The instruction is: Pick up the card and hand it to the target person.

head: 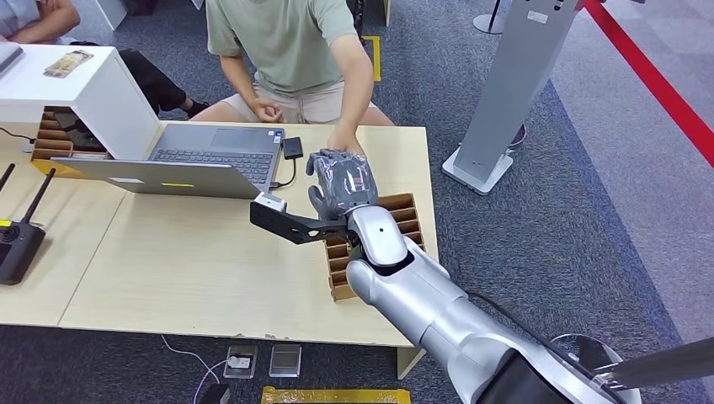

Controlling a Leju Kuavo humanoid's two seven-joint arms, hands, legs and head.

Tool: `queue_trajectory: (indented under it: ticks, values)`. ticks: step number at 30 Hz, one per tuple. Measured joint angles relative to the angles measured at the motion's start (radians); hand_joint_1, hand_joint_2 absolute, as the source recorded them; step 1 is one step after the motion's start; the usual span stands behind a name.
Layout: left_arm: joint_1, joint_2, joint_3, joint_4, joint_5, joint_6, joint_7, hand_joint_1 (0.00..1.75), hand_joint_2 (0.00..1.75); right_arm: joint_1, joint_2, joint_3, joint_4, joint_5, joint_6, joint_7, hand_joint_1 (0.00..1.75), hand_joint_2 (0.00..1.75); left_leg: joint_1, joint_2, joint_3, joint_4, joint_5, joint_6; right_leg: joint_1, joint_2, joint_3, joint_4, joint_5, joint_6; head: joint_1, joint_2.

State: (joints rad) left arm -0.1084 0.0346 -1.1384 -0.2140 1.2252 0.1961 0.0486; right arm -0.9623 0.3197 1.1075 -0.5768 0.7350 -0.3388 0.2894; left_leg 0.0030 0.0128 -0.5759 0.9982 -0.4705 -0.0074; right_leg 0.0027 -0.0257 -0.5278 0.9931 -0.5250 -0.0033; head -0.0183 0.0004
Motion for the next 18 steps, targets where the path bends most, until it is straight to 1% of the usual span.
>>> queue_trajectory:
  ticks: [7, 12, 15, 18]
  values:
    - [0.0, 0.002, 0.0, 0.0, -0.005, 0.0, -0.026, 0.0, 0.0, -0.017, 0.0, 0.023, 0.049, -0.021, -0.04, -0.022, 0.0, 1.75, 0.0, 0.0, 0.0, 0.0, 0.0, 0.0, 0.0, 0.0, 0.0, 0.0, 0.0, 0.0, 0.0, 0.0]
    - [0.0, 0.005, 0.0, 0.0, -0.005, 0.007, -0.036, 0.0, 0.0, -0.038, -0.004, 0.026, 0.068, -0.033, -0.122, -0.059, 0.0, 1.75, 0.0, 0.0, 0.0, 0.0, 0.0, 0.0, 0.0, 0.0, 0.0, 0.0, 0.0, 0.0, 0.0, 0.0]
    - [0.001, 0.005, 0.0, 0.0, -0.003, 0.017, -0.031, 0.0, 0.0, -0.047, -0.026, 0.014, 0.041, -0.05, -0.197, -0.086, 0.0, 1.75, 0.0, 0.0, 0.0, 0.0, 0.0, 0.0, 0.0, 0.0, 0.0, 0.0, 0.0, 0.0, 0.0, 0.0]
    - [0.002, 0.005, 0.0, 0.0, 0.001, 0.02, -0.028, 0.0, 0.0, -0.032, -0.069, -0.004, -0.028, -0.077, -0.228, -0.09, 0.0, 1.75, 0.0, 0.0, 0.001, 0.0, 0.0, 0.0, 0.0, 0.0, 0.0, 0.0, 0.0, 0.0, -0.001, 0.0]
